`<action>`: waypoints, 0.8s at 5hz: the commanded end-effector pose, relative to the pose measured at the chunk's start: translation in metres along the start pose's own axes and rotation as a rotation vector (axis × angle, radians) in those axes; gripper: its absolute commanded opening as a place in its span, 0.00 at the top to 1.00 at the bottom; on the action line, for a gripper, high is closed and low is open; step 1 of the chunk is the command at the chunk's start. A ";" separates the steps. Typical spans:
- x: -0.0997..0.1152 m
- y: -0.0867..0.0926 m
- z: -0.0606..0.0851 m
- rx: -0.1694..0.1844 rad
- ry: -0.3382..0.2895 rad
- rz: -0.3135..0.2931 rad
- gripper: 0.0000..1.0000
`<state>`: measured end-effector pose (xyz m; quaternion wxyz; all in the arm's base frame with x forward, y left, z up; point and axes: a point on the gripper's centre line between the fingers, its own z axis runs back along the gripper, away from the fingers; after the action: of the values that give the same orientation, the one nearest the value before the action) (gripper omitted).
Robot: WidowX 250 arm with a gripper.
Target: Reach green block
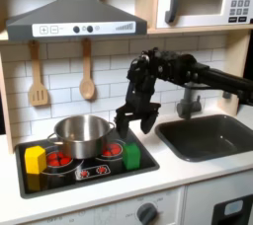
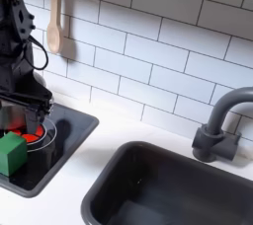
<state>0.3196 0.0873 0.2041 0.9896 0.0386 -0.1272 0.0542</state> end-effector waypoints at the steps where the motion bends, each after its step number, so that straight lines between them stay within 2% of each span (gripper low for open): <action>1: 0.001 0.003 -0.014 -0.008 0.035 0.001 0.00; 2: -0.004 0.006 -0.022 -0.020 0.062 -0.033 0.00; 3: -0.002 0.007 -0.020 -0.007 0.047 -0.038 0.00; 4: -0.004 0.002 -0.023 -0.029 0.051 -0.087 0.00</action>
<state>0.3212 0.0926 0.1801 0.9943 0.0272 -0.1013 0.0183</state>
